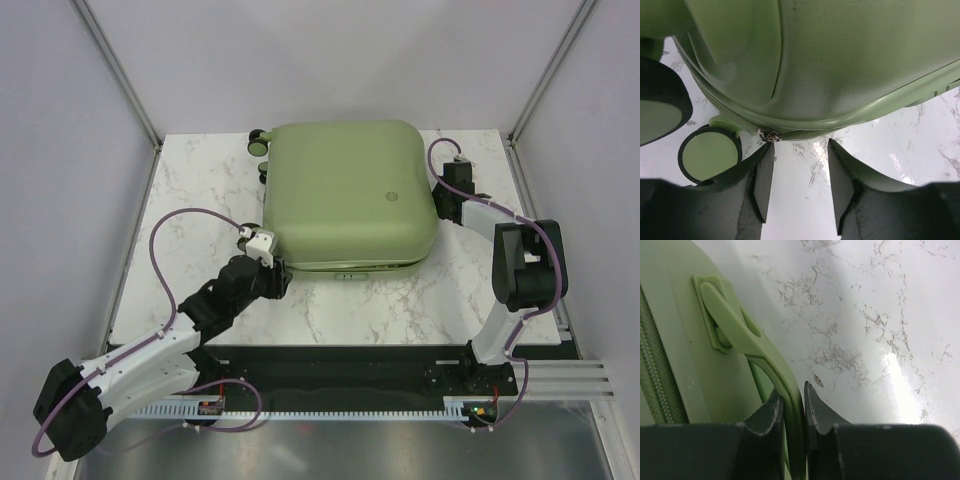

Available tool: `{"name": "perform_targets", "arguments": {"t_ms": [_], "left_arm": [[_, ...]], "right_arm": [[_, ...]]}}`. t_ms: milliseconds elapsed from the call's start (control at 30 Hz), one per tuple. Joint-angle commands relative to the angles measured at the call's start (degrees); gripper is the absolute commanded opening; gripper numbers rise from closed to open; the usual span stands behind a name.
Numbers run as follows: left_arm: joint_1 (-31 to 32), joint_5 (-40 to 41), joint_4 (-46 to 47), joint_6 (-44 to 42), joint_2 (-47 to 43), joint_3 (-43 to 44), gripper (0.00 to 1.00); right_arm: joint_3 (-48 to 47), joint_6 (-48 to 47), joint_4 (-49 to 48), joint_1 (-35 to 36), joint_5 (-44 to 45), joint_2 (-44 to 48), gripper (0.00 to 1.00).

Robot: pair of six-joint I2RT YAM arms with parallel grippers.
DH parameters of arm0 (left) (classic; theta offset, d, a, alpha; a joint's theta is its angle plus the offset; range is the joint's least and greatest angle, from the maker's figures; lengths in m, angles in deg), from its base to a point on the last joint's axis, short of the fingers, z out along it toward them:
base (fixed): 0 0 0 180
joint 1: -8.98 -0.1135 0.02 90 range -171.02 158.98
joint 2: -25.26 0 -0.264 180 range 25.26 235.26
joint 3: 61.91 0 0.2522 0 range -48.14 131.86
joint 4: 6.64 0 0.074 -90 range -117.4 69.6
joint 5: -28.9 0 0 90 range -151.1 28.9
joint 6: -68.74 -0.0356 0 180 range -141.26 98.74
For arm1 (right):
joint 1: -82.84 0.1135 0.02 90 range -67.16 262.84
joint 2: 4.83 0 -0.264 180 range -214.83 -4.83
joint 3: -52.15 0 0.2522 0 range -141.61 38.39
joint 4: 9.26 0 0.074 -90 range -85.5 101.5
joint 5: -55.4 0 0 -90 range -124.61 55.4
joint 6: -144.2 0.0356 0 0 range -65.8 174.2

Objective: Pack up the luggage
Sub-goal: Zip the luggage at the center of the board.

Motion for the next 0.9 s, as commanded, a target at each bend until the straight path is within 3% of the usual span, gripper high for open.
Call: {"name": "perform_targets", "arguments": {"t_ms": [0,233,400,533,733,867], "left_arm": [[-1.98,-2.74,6.01,-2.47,0.35,0.13,0.51],[-4.27,-4.50,8.29,-2.73,-1.05,-1.80,0.42],[-4.62,-5.55,9.62,-3.52,-3.08,-3.29,0.15],[-4.62,-6.69,9.71,-3.78,-5.09,-3.82,0.02],[-4.62,-10.74,8.04,-3.26,-5.71,-3.56,0.02],[-4.62,-5.32,5.14,0.34,-7.03,-3.82,0.02]], "right_arm": [[-0.26,7.05,4.70,-0.43,7.70,-4.63,0.00],[-0.43,6.70,4.35,-0.69,7.70,-4.80,0.00],[-0.26,6.61,4.00,-0.69,7.52,-5.06,0.00],[-0.43,6.70,3.99,-0.69,7.44,-5.24,0.00],[-0.17,7.23,3.73,-0.61,7.26,-5.24,0.00],[0.09,7.49,3.82,-0.69,7.00,-4.89,0.00]]}}
